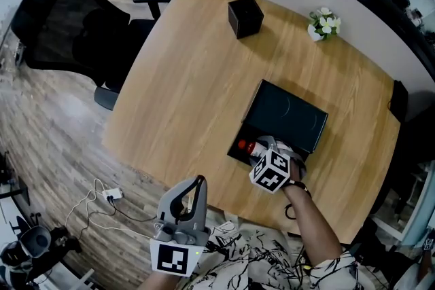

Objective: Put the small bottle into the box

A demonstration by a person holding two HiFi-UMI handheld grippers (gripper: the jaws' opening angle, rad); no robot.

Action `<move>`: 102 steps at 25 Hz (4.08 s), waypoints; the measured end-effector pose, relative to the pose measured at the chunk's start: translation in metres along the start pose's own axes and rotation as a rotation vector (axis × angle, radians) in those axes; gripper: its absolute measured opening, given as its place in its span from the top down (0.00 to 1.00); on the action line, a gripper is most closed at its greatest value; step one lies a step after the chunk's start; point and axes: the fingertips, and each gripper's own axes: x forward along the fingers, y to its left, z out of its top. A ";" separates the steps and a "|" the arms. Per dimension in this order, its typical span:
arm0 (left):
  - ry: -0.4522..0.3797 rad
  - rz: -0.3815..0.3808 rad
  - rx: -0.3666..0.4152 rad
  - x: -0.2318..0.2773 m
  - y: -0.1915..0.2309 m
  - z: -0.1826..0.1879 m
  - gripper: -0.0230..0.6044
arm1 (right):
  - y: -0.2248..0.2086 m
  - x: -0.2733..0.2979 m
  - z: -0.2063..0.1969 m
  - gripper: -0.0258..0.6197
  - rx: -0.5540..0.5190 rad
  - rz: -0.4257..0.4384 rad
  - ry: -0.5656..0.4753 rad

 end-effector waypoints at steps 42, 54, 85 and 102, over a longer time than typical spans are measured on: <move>-0.358 -0.188 0.208 0.024 -0.040 0.192 0.96 | -0.024 -0.504 -0.084 0.95 0.640 -0.906 -1.181; -0.432 -0.114 0.234 -0.001 -0.003 0.227 0.96 | 0.012 -0.591 -0.147 0.95 0.690 -1.225 -1.215; -0.358 -0.039 0.211 -0.021 0.015 0.190 0.96 | 0.036 -0.565 -0.156 0.95 0.679 -1.257 -1.098; -0.361 -0.036 0.202 -0.029 0.011 0.191 0.96 | 0.033 -0.565 -0.147 0.95 0.656 -1.225 -1.108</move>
